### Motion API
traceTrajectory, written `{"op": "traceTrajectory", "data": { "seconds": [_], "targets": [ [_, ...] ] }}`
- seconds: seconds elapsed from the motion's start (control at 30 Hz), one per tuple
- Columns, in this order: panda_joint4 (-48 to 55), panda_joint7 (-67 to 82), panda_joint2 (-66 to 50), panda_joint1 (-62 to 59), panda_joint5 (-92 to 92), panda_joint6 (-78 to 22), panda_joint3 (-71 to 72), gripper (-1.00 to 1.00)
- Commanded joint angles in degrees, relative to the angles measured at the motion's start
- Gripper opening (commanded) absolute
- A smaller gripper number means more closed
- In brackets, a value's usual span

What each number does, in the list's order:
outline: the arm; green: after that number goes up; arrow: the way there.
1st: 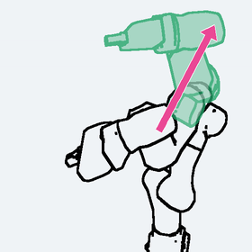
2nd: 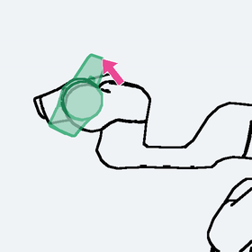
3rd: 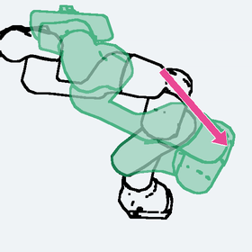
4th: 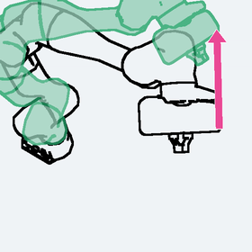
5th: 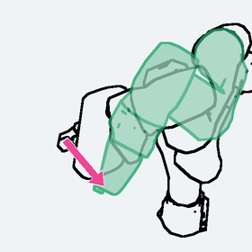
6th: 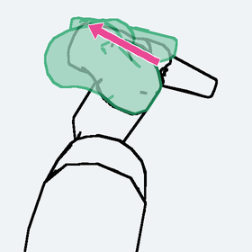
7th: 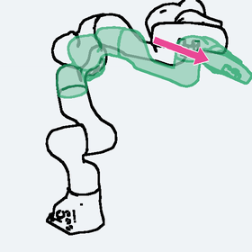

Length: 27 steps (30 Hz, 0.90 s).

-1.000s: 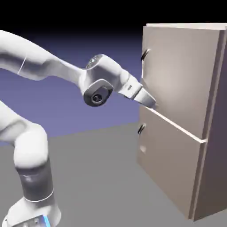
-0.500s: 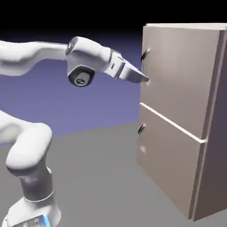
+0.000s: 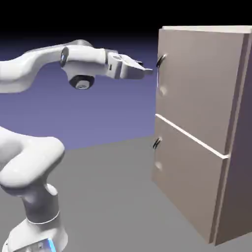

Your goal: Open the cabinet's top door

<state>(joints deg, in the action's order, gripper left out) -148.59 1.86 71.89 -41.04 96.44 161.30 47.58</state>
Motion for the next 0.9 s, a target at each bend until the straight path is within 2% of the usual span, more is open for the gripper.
{"op": "traceTrajectory", "data": {
  "seconds": [0.0, 0.4, 0.6, 0.63, 0.87],
  "targets": [
    [0.32, 1.15, 1.02, -1.08, 2.50, -0.33, 1.23, 0.00],
    [4.06, 14.51, 12.85, -13.67, 31.58, -4.16, 15.58, 0.00],
    [10.94, 16.35, 11.77, -23.42, 36.43, -6.89, 18.04, 0.00],
    [10.94, 16.35, 11.77, -23.42, 36.43, -6.89, 18.04, -1.00],
    [-1.52, 23.34, 14.03, -12.88, 37.11, -17.90, 10.37, -1.00]
  ]
}}
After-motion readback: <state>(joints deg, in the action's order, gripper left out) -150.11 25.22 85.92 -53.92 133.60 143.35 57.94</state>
